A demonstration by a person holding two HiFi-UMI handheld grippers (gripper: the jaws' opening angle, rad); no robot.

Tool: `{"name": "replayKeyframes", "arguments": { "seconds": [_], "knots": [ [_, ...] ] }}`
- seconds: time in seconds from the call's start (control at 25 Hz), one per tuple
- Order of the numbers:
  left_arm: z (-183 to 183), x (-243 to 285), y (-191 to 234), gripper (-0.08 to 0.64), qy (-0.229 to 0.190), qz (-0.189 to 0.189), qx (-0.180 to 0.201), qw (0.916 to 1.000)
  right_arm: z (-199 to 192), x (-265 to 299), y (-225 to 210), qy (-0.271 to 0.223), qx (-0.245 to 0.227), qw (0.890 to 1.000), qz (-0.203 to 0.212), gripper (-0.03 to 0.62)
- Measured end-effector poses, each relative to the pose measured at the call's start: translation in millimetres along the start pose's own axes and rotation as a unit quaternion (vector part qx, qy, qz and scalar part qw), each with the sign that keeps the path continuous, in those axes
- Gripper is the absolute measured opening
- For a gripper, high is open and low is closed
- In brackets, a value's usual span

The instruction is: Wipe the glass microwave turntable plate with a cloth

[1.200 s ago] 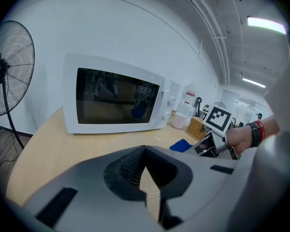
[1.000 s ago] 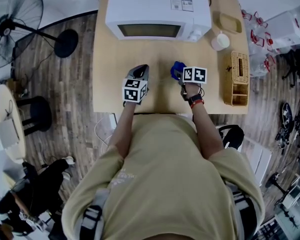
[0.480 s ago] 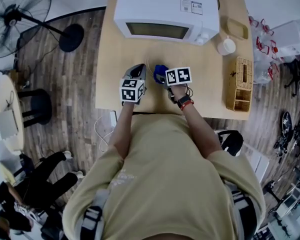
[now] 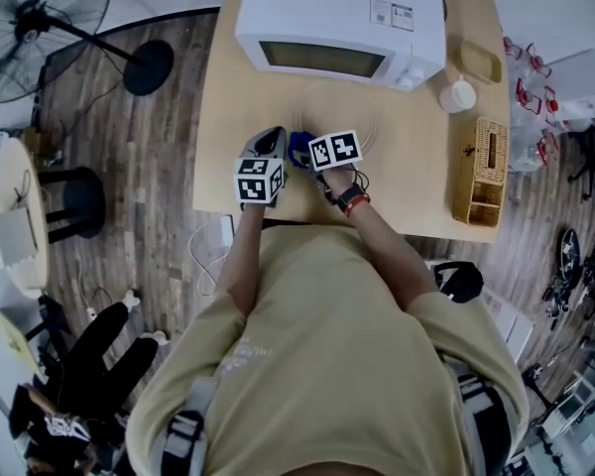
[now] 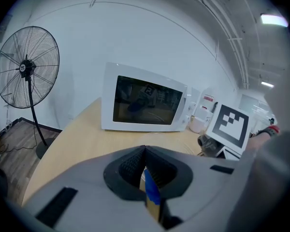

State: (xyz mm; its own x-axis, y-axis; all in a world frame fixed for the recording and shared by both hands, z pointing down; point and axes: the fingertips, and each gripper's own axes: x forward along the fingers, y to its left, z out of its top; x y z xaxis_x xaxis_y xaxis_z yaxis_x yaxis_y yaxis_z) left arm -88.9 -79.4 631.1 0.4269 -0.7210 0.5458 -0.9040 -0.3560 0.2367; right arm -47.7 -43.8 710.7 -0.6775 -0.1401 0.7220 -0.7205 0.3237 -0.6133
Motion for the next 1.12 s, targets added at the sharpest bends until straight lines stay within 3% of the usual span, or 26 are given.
{"name": "replayKeyframes", "arguments": {
  "seconds": [0.28,1.12],
  "knots": [
    [-8.2,-0.2,1.9,0.012,0.004,0.006,-0.010,0.9999,-4.3,5.1,-8.4,0.015,-0.035,0.999,-0.026,0.173],
    [-11.5,0.5,-18.8,0.012,0.010,-0.001,0.001,1.0000,-16.0,-19.9,-32.2,0.001,-0.016,0.999,-0.041,0.173]
  ]
}}
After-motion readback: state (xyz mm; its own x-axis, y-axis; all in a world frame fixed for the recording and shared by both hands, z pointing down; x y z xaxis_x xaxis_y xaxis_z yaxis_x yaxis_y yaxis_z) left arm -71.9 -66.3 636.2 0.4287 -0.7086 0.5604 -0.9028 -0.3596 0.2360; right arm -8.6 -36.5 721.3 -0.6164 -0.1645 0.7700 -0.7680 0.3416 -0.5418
